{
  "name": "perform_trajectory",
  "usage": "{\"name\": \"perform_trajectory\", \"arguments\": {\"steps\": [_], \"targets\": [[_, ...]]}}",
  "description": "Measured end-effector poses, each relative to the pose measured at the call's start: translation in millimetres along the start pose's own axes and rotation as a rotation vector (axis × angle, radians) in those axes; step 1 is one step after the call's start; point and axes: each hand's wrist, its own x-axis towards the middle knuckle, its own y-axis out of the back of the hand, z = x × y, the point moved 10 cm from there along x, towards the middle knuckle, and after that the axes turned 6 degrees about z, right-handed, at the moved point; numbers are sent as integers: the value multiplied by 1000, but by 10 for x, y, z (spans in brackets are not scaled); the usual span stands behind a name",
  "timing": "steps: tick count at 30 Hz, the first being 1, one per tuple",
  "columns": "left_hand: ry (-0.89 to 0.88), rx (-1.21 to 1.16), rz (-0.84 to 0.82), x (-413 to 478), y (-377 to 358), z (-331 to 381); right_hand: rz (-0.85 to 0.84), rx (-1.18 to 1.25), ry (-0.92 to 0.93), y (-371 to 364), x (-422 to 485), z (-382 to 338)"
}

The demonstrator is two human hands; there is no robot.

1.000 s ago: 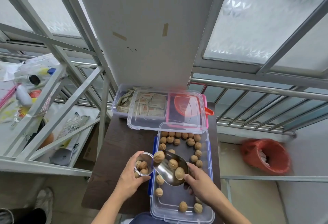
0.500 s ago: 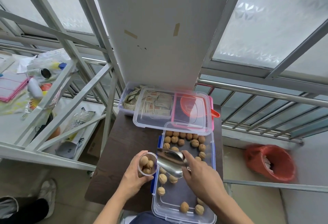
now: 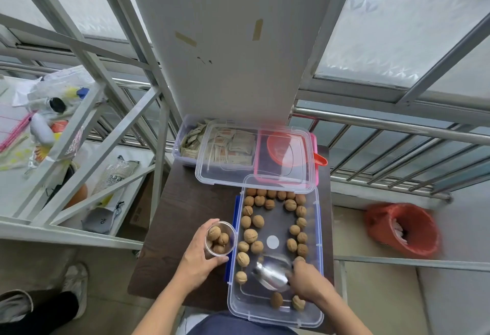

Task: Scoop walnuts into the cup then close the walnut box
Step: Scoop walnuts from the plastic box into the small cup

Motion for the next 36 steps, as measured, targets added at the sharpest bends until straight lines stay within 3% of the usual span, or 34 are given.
{"name": "perform_trajectory", "arguments": {"steps": [5,9,16,29,36], "targets": [[7,11,-10,32,4,-32,-20,475,-90,-426,101,-124],[-3,19,-13,38,6,-4,98,689,-82,-437,179,-227],[18,41,-34,23,6,20,78,993,-93,-207,396,-472],[20,44,-45,22,10,53,126,927,27,66,-45,-84],[-20,21,-24,25,13,76,163,704,183,524,-461,-146]]}}
